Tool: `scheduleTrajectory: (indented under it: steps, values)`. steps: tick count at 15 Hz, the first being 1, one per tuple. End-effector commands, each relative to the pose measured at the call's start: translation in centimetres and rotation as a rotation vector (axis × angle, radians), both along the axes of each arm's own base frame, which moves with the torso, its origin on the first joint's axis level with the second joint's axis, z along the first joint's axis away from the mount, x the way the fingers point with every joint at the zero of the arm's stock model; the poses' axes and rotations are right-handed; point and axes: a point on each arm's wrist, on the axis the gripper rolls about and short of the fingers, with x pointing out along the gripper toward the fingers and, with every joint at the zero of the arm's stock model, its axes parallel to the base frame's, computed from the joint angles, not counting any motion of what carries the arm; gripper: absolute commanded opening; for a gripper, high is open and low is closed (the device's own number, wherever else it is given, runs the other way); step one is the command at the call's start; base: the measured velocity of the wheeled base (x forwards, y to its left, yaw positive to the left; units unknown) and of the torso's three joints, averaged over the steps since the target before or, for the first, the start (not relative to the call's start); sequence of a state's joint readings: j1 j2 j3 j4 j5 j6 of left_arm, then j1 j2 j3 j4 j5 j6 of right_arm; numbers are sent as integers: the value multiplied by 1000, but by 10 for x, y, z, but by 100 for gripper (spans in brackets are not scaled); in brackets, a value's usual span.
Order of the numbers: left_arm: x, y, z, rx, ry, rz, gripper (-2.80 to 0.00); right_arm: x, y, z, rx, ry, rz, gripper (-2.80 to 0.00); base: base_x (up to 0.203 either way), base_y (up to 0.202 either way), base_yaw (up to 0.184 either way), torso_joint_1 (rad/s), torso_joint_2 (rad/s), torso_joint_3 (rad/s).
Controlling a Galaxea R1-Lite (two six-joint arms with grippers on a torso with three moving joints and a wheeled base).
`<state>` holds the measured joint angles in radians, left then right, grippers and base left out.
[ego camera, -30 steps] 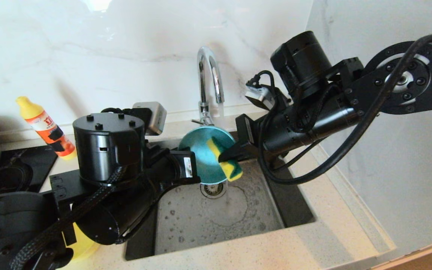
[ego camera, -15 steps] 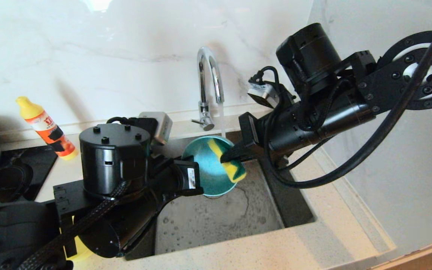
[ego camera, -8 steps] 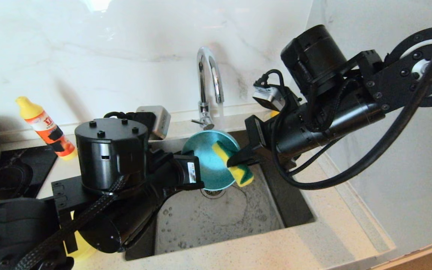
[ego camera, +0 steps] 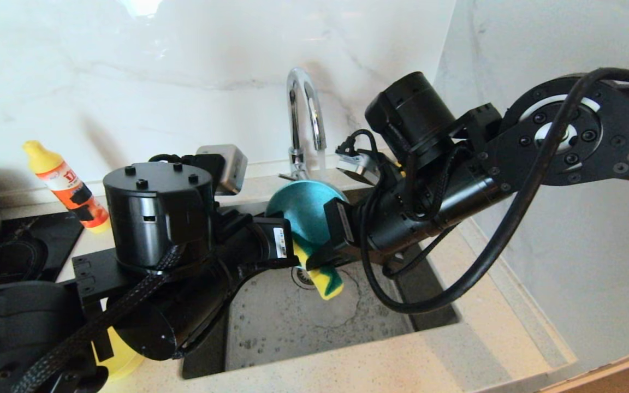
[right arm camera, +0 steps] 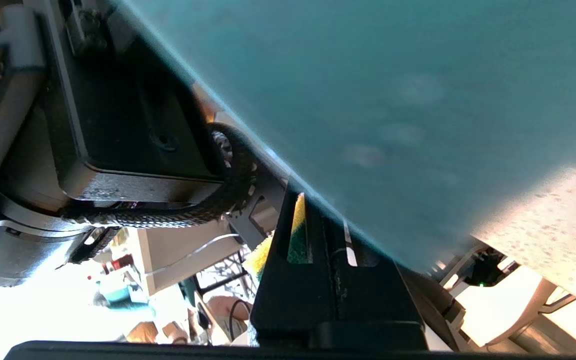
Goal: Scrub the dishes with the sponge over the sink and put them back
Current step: Wipe the bowl
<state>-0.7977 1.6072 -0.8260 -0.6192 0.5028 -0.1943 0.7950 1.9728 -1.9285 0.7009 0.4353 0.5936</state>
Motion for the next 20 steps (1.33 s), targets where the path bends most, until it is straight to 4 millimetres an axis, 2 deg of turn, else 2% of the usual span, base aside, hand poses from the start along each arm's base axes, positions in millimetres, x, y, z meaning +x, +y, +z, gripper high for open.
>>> scheduleTrajectory:
  steps: [1,3,7,10,15,20]
  values:
    - [0,1,-1,-1,1,4,-280,-1,4,-2,-2,9,10,-280,0,0,0,0,0,0]
    - [0,0,-2,2,4,4,-280,-3,1,0,-3,8,2,-280,0,0,0,0,0,0]
    - [0,0,0,1,-2,5,-280,2,-22,16,20,-21,-57,-280,0,0,0,0,0,0]
    - [-1,1,0,0,-3,5,-280,3,-31,23,33,-37,-80,-280,0,0,0,0,0,0]
    - [-2,1,-10,25,22,2,-280,5,-31,28,56,-88,-99,-280,0,0,0,0,0,0]
    - [0,0,-9,33,19,-6,-280,-1,-25,32,71,-117,-77,-280,0,0,0,0,0,0]
